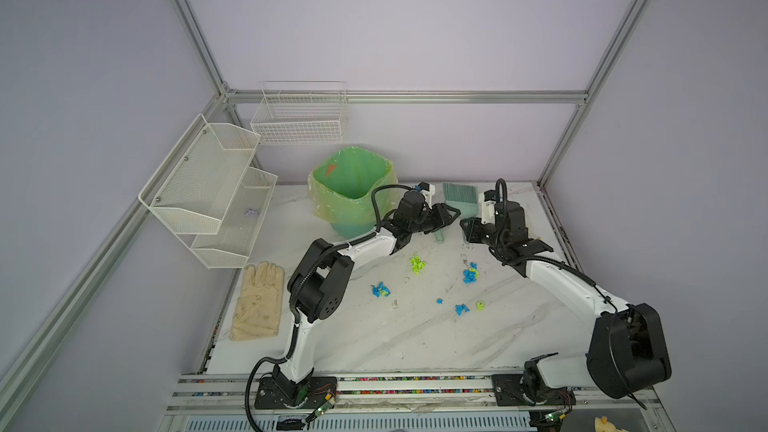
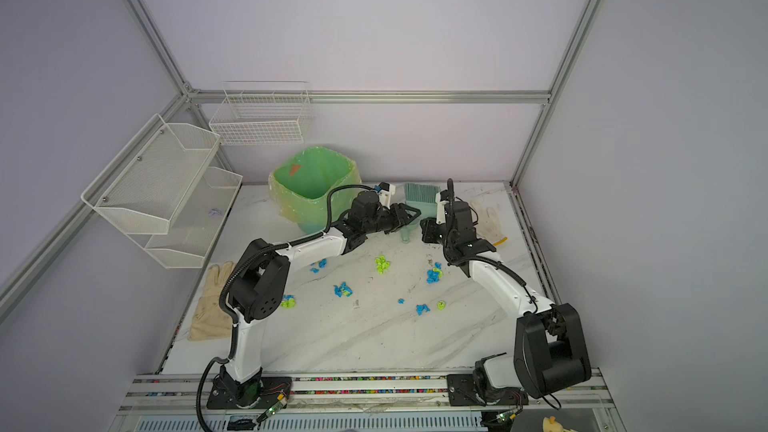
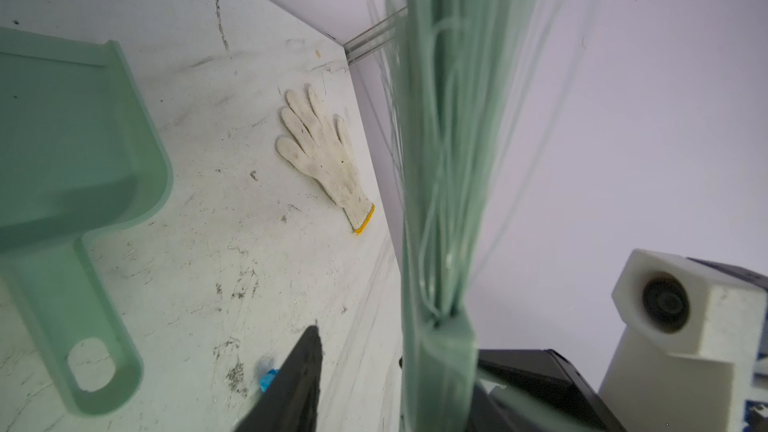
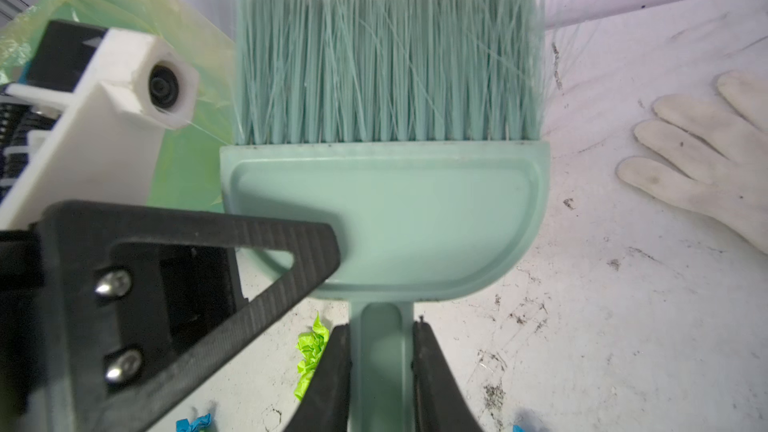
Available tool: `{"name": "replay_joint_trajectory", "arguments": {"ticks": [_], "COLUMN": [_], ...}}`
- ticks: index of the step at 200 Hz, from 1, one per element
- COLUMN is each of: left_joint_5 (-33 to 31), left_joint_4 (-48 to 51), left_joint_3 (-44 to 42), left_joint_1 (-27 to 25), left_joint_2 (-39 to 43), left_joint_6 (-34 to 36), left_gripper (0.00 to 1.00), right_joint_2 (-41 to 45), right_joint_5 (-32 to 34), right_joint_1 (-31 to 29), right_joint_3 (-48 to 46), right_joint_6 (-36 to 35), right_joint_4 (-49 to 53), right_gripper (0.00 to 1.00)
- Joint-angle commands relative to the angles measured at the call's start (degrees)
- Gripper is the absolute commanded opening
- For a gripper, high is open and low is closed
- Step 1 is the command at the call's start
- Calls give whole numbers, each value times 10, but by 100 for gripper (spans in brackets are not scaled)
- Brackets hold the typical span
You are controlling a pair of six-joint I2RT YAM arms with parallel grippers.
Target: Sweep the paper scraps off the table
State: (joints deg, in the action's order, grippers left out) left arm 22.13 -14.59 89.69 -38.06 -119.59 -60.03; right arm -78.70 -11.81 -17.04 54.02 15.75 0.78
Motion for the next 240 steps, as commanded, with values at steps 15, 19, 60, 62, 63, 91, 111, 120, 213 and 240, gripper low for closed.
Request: {"name": "replay_joint_trajectory", "arguments": {"ticks": [15,19,60,62,63,91,111,120,213,240], "left_joint_5": [-19,-19,-25,-26,-26,-28,-38,-44,-53,-62], "left_joint_4": [-47,-48,-65,-66,-66,-71,-50,-35,-32,-17], "left_joint_3": [23,23,23,22,22,24,30,34,15,5], "left_joint_1": [-3,-3,-5,-5,-5,-6,-6,-6,9,14], "left_joint_2": [10,10,7,7,6,3,2,3,38,57], "left_joint_6": [-10,-11,-21,-21,-21,-25,-13,-10,7,20], "left_gripper": [31,31,19,18,17,0,0,0,0,0], "right_joint_2": [22,22,23,24,24,30,27,24,29,38], "right_joint_5": [-7,-8,-12,-11,-12,-21,-42,-52,-112,-140], "right_joint_1": [-3,-3,-4,-3,-3,-3,-4,-4,15,29], "right_joint_3": [-9,-9,-15,-15,-15,-20,-19,-18,-21,-36], "right_joint_6": [7,6,3,3,3,9,22,28,82,110], "right_joint_4": [-9,-9,-4,-4,-4,-6,-17,-22,-56,-78], "right_gripper": [0,0,0,0,0,0,0,0,25,38]}}
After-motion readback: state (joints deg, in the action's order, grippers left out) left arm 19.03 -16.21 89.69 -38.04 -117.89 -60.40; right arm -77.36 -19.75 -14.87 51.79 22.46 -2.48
